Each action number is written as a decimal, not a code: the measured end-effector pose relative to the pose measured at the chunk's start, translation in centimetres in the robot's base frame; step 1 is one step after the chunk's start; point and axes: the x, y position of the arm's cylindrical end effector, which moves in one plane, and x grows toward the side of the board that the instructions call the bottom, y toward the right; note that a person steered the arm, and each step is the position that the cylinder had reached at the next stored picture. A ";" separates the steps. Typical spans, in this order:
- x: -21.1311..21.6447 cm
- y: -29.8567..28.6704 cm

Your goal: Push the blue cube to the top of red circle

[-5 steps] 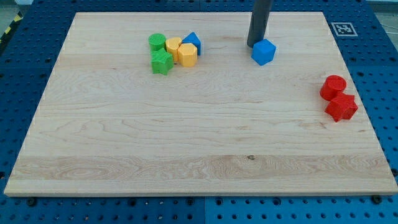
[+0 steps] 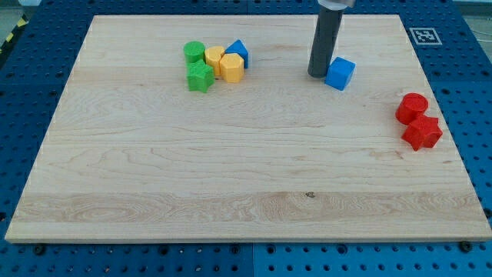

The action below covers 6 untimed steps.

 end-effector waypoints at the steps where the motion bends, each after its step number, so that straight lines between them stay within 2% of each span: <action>1: -0.3 1.5; 6: 2.1 10.4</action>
